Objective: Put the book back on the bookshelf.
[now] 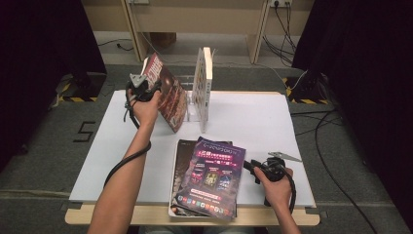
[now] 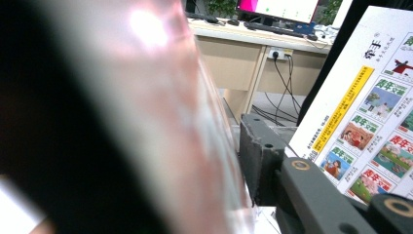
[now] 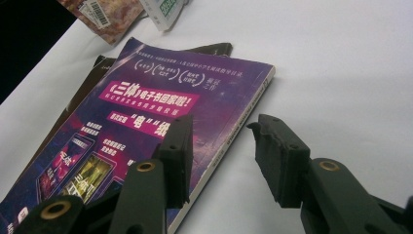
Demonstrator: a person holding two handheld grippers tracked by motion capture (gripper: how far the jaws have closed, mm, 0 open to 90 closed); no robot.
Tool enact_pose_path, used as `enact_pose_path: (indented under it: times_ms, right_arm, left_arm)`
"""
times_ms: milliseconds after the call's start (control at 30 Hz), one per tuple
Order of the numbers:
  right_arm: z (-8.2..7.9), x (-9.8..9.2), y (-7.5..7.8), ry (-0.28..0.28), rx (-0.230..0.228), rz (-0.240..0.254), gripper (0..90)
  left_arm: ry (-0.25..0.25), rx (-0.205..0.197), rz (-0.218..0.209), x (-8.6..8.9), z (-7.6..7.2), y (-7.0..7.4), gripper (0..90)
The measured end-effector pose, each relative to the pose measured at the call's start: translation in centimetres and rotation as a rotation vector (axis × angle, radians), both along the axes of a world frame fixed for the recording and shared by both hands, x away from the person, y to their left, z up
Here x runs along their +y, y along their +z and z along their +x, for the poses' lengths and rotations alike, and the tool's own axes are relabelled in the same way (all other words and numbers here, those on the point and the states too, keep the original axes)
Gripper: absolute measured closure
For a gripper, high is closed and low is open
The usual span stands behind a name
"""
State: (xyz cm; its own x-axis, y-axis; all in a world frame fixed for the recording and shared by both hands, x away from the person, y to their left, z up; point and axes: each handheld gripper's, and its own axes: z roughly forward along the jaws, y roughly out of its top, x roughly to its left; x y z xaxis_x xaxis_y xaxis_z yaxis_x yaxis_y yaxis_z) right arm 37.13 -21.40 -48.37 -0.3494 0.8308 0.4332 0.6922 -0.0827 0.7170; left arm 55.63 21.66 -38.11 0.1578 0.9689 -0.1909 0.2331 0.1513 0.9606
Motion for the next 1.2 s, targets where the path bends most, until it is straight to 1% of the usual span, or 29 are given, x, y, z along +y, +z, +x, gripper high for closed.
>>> enact_pose_path:
  times_ms: [100,167,267,367,500,633,733,833,900,967,1033,1067,1100,1133,1200]
  right_arm:
    - [0.0,0.1,0.1,-0.001,0.000,0.000,58.8]
    - [-0.1,0.2,0.1,0.000,0.000,0.000,58.5]
    - [-0.1,0.1,0.2,-0.001,-0.004,0.001,58.5]
    - [-0.1,0.1,0.3,-0.005,-0.007,0.000,58.5]
    - [-0.1,0.1,0.5,-0.011,-0.005,0.001,58.4]
    - [-0.1,0.2,0.7,-0.014,-0.010,-0.004,58.3]
    - [-0.1,0.3,0.9,-0.019,-0.010,-0.009,58.3]
    - [-0.1,0.4,1.1,-0.019,-0.010,-0.014,58.3]
    - [-0.1,0.6,1.2,-0.018,-0.009,-0.020,58.3]
    - [0.0,0.7,1.3,-0.017,-0.011,-0.027,58.3]
    - [0.0,0.8,1.4,-0.017,-0.002,-0.027,58.3]
    - [0.1,0.8,1.5,-0.016,-0.001,-0.031,58.3]
    - [0.1,0.8,1.5,-0.014,-0.003,-0.038,58.2]
    - [0.1,0.9,1.6,-0.015,0.004,-0.037,58.1]
    - [0.3,0.9,1.7,-0.017,0.010,-0.043,58.1]
  left_arm:
    - [-0.016,0.004,0.003,0.1,0.0,0.0,69.0]
    - [-0.024,0.013,-0.007,0.2,0.0,0.1,68.0]
    - [-0.026,0.028,-0.036,0.4,-0.1,0.2,61.4]
    - [-0.024,0.029,-0.025,0.4,-0.4,0.6,51.7]
    - [-0.028,0.035,-0.017,0.5,-1.0,1.1,43.7]
    - [-0.015,0.053,-0.038,1.1,-1.7,1.1,36.7]
    - [-0.024,0.059,-0.050,1.5,-2.6,1.1,34.1]
    - [-0.031,0.065,-0.059,1.8,-3.4,1.2,33.4]
    - [-0.029,0.069,-0.051,2.0,-3.8,1.2,33.0]
    - [-0.034,0.084,-0.057,2.1,-4.3,1.1,32.5]
    - [-0.039,0.094,-0.066,2.3,-4.7,0.9,31.9]
    - [-0.038,0.094,-0.065,2.3,-4.9,0.9,31.9]
    - [-0.043,0.095,-0.070,2.4,-5.1,0.8,32.2]
    - [-0.047,0.098,-0.081,2.4,-5.4,0.7,32.5]
    - [-0.065,0.113,-0.093,2.4,-5.8,0.6,33.1]
